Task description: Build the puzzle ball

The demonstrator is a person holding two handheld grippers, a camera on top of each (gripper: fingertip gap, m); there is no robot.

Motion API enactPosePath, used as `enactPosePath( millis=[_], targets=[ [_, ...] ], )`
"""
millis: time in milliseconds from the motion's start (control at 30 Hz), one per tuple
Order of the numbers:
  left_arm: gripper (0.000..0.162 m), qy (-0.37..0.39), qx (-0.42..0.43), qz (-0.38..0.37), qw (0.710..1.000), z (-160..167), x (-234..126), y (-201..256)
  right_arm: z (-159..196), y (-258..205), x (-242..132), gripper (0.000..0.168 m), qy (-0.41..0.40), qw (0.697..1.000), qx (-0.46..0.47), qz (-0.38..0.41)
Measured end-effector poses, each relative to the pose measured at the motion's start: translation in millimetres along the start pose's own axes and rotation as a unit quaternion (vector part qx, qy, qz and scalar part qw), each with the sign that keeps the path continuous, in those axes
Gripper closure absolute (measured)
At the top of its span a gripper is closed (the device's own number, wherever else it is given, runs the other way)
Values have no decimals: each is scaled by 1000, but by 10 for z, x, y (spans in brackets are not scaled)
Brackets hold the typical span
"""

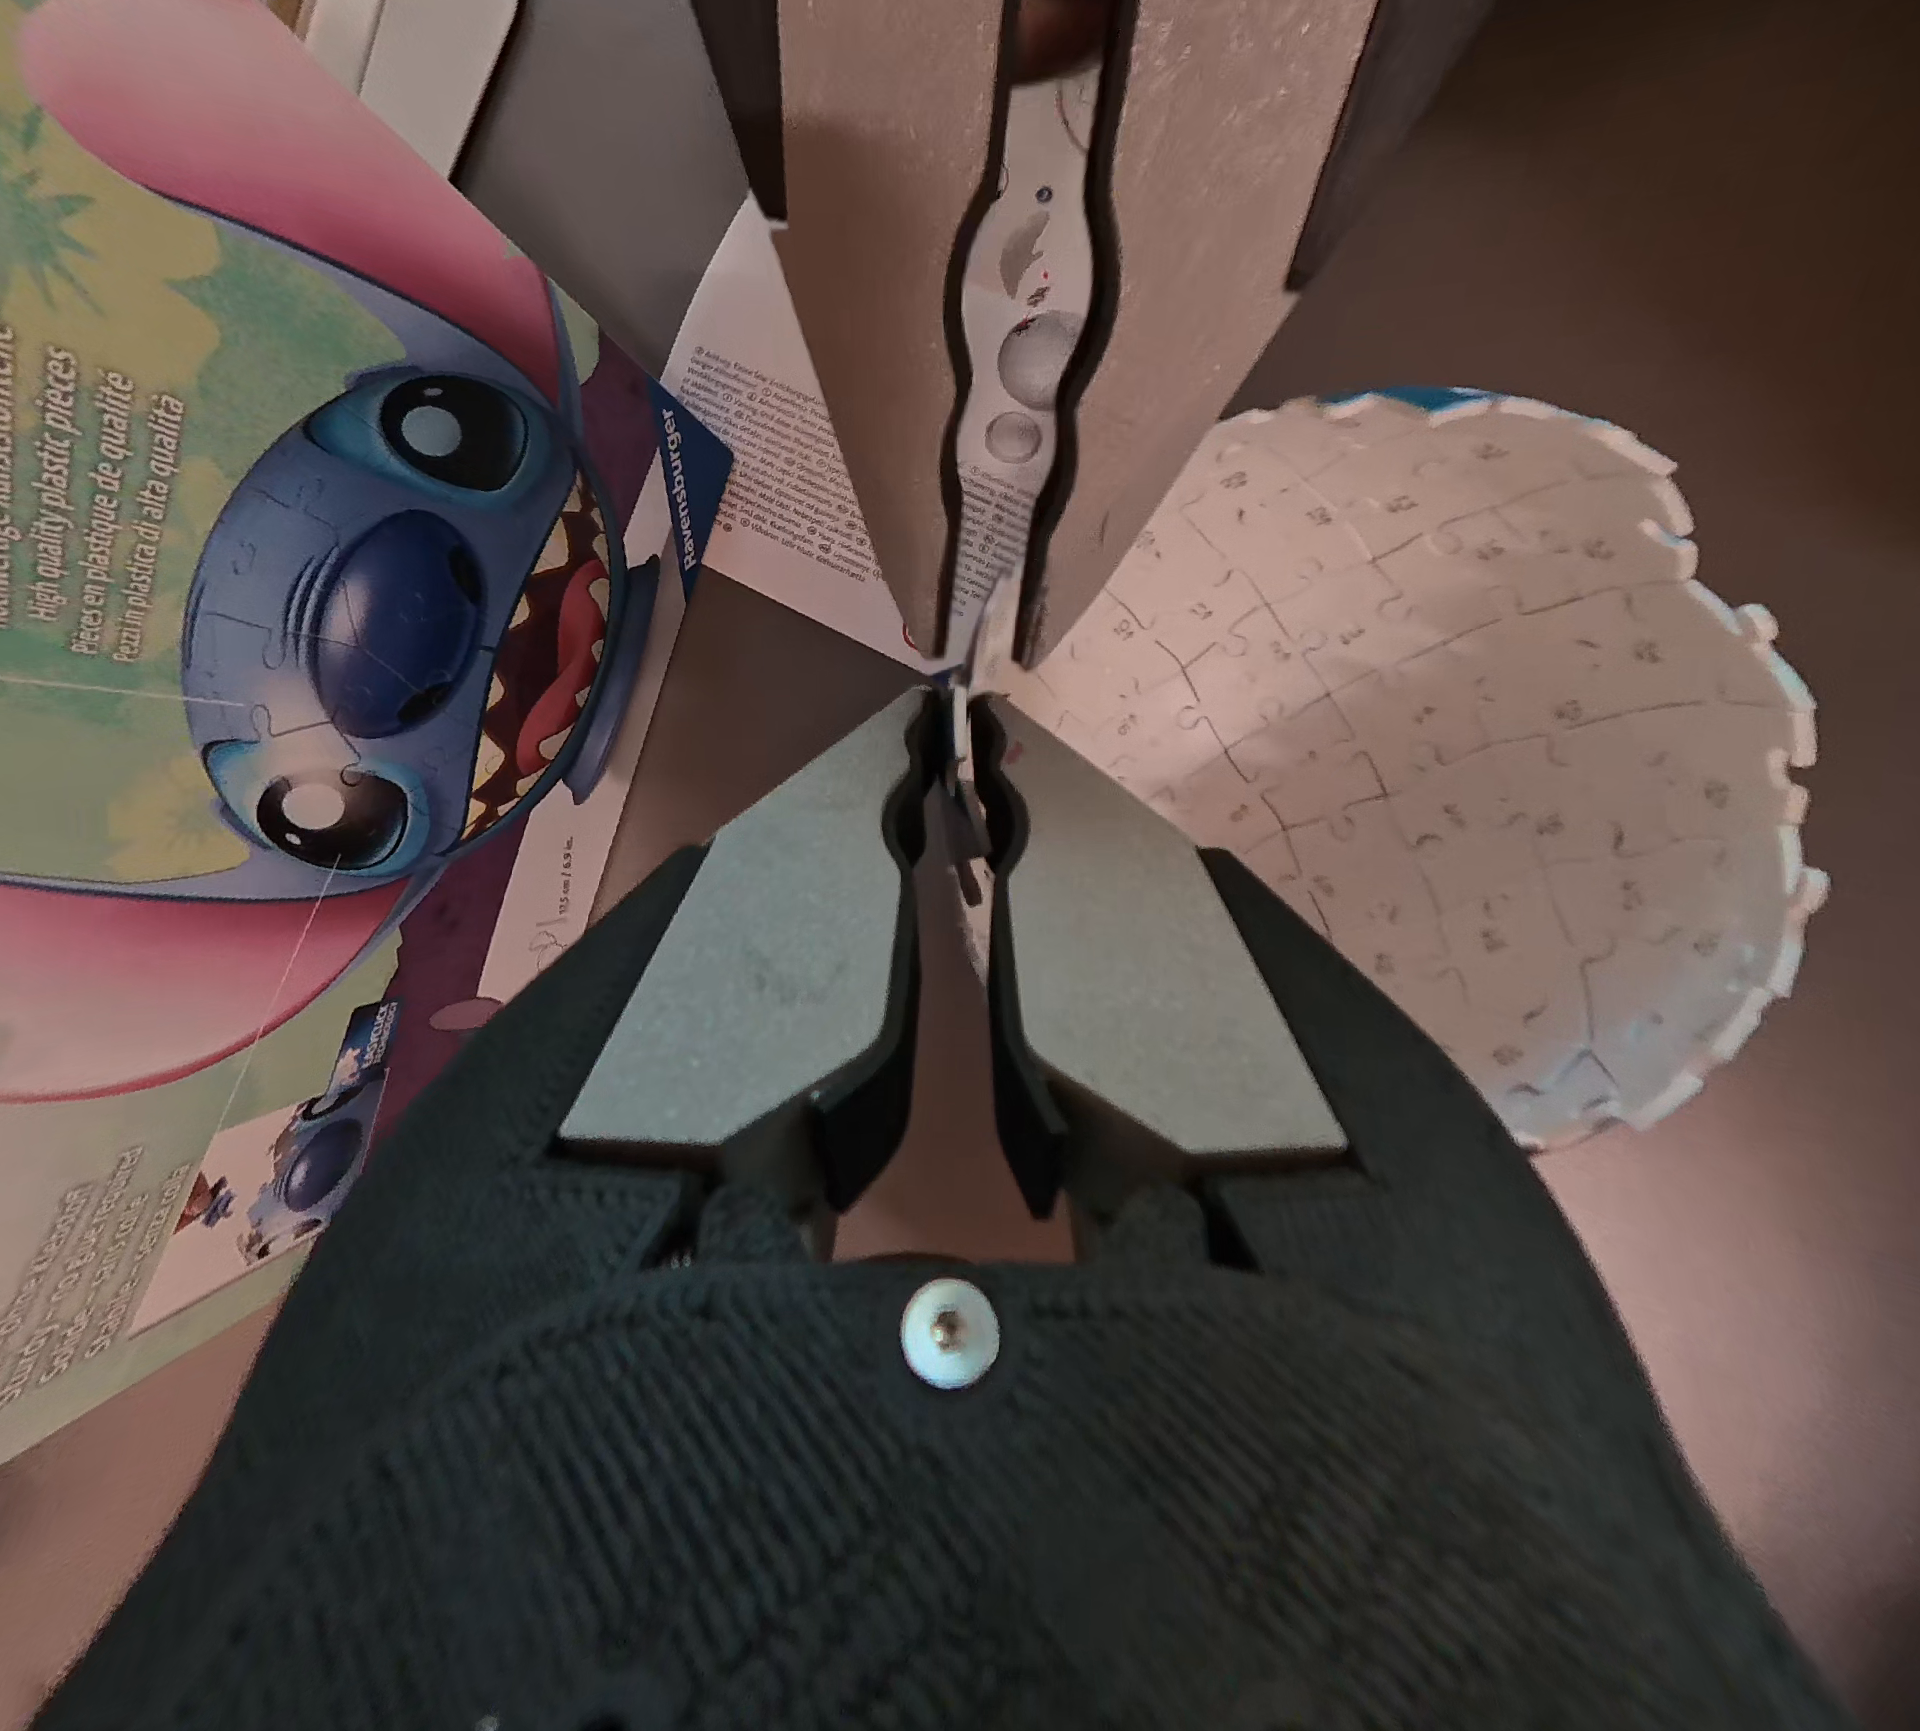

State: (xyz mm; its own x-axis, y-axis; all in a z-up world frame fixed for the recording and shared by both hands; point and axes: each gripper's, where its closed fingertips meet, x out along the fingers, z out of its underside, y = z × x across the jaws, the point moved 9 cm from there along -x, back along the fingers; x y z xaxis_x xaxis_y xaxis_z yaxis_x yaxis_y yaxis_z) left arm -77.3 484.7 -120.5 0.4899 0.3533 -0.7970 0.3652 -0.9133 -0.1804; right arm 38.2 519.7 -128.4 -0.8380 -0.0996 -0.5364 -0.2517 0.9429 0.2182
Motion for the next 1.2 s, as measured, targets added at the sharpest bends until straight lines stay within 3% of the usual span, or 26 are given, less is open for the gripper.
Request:
enactPosePath(
  millis=[67,400,900,1200],
  targets=[
    [160,0,-2,0,1000,7,-5,-10,13,20,-35,156,-6,1000,7,1],
    [160,-2,2,-5,1000,-2,3,-2,107,13,69,163,-50,998,36,-21],
    [154,-33,-6,-5,999,37,62,4,53,-42,136,168,-102,994,30,19],
    [158,-51,2,-15,999,37,123,28,29,-43,116,167,-100,994,36,10]
  ],
)
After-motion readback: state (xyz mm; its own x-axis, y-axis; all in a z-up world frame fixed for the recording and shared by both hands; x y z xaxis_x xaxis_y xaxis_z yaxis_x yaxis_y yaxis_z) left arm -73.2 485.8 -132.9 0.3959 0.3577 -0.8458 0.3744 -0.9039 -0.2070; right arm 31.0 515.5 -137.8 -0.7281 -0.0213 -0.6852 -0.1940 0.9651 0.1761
